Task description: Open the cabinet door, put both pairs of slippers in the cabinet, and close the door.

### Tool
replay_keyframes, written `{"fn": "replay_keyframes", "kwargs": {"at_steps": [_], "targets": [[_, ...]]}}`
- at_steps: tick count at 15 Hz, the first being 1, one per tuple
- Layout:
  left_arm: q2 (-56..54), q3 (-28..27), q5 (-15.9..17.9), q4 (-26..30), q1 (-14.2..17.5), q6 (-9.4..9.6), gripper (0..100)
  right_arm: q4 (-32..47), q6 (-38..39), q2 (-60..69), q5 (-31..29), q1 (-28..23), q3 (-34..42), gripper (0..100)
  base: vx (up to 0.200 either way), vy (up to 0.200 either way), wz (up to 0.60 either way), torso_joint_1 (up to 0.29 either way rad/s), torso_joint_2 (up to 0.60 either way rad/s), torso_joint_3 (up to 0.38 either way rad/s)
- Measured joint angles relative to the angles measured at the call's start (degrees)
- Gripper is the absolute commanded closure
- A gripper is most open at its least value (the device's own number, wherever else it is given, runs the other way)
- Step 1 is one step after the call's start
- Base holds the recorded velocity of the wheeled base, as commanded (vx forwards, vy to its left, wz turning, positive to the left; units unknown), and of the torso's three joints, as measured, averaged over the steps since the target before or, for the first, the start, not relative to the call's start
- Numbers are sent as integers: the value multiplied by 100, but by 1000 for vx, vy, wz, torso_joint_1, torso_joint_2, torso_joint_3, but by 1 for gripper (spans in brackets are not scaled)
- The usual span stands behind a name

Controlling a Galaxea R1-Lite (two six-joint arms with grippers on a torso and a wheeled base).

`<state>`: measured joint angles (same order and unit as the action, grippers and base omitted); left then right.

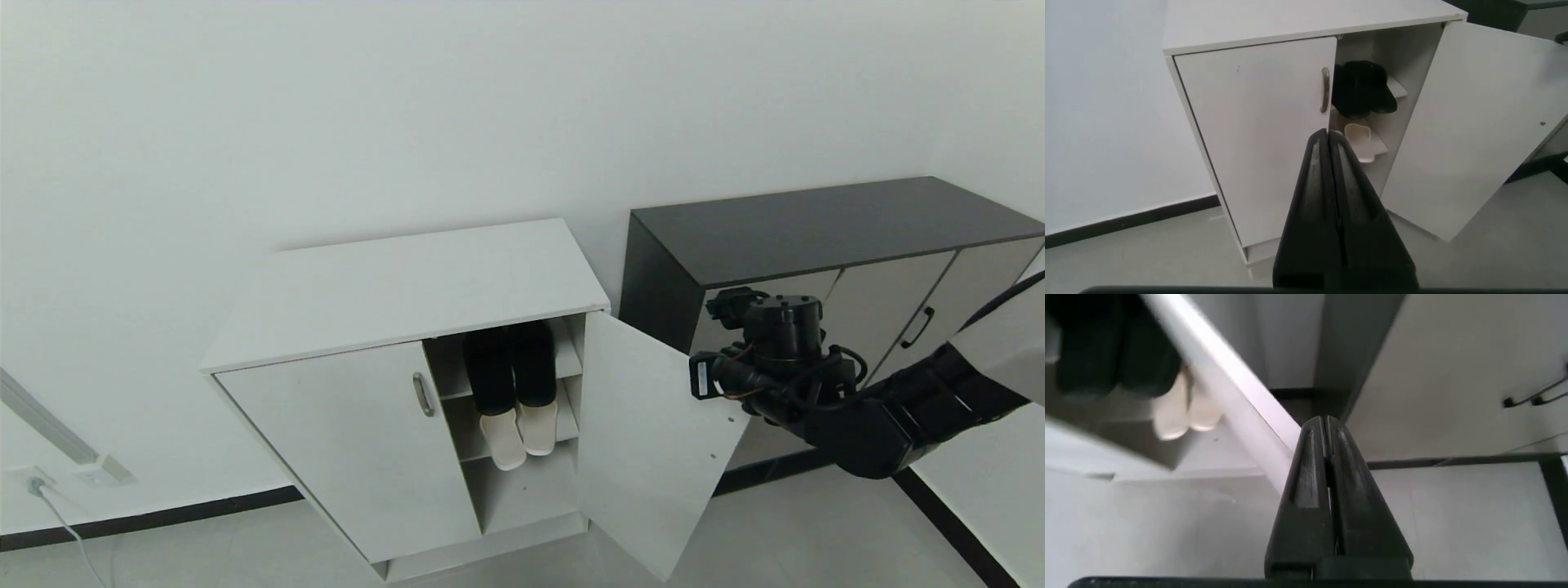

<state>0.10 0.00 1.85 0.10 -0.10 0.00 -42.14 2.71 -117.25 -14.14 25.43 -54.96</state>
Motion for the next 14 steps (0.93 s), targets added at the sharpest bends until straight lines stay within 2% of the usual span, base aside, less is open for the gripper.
{"fn": "replay_keyframes", "kwargs": {"at_steps": [6, 14], "targets": [[0, 0, 0, 0, 0, 2, 100, 10, 0, 628, 2, 753, 527, 100, 0, 0, 0, 0, 0, 0], [0, 0, -2, 0, 0, -5, 100, -219, 11, 490, -2, 1037, 697, 100, 0, 0, 0, 0, 0, 0]]}}
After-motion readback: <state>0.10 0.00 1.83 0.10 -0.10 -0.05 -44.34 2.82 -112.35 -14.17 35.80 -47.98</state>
